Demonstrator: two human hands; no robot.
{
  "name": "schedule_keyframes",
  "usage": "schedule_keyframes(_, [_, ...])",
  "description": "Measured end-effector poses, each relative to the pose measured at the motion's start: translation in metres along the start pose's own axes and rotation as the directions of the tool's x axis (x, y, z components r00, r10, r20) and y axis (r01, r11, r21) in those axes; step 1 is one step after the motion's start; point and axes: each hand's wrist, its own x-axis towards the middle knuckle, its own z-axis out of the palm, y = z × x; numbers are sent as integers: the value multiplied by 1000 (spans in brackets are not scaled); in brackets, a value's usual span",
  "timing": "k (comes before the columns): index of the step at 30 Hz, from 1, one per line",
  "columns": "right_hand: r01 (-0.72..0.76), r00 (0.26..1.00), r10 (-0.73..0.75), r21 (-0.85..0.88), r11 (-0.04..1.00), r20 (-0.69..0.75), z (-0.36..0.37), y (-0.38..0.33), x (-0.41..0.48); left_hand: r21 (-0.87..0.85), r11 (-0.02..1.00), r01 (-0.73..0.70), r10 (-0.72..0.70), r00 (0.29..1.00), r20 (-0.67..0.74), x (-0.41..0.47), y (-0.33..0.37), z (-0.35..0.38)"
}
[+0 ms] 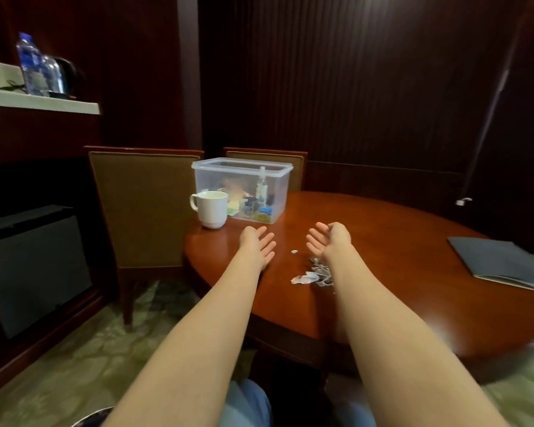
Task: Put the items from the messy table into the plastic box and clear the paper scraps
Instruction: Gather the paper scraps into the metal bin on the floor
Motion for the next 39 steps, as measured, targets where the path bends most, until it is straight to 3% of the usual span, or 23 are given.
schedule_keyframes(4, [44, 995, -56, -135, 990, -84, -34, -12, 6, 197, 980, -17, 5, 998, 58, 0, -26, 23])
schedule_keyframes(7, [89, 978, -138, -286, 954, -155, -55, -15, 15, 451, 876, -171, 161, 985, 62, 0, -43, 37])
schedule_keyframes(11, [145, 950, -282, -605, 783, -137, -71, -14, 11, 751, 519, -408, 431, 884, 183, 10, -55, 43])
schedule_keyframes(14, [223, 973, -187, -733, 643, 131, -78, -15, 7, 839, 246, -485, 437, 828, 351, 28, -58, 42])
schedule_keyframes(16, [250, 960, -3, -854, 456, 279, -82, -17, 7, 876, 73, -477, 328, 841, 430, 41, -62, 41])
schedule_keyframes(18, [257, 956, 114, -960, 112, 269, -87, -17, 11, 900, -59, -433, 206, 876, 435, 49, -65, 39])
schedule_keyframes(19, [256, 960, 125, -967, -13, 252, -90, -16, 12, 898, -97, -430, 166, 882, 440, 51, -66, 37])
schedule_keyframes(20, [257, 961, 122, -963, -75, 247, -92, -14, 15, 888, -111, -446, 139, 878, 458, 52, -66, 37])
schedule_keyframes(22, [285, 956, 98, -953, -99, 276, -92, -10, 23, 860, -67, -506, 117, 852, 510, 51, -66, 38])
schedule_keyframes(26, [355, 934, 71, -929, -102, 350, -82, 1, 35, 805, 247, -539, 115, 842, 528, 43, -69, 43])
schedule_keyframes(30, [451, 881, -49, -868, -210, 470, -71, 15, 39, 735, 500, -458, 202, 887, 416, 47, -70, 45])
schedule_keyframes(33, [509, 832, -147, -841, -184, 536, -67, 21, 37, 582, 746, -324, 189, 941, 282, 48, -65, 49])
schedule_keyframes(35, [534, 813, -177, -832, -151, 555, -64, 24, 37, 489, 832, -260, 151, 956, 253, 46, -64, 50])
schedule_keyframes(39, [545, 802, -213, -829, -125, 559, -57, 31, 46, 371, 906, -206, 119, 963, 242, 43, -61, 49])
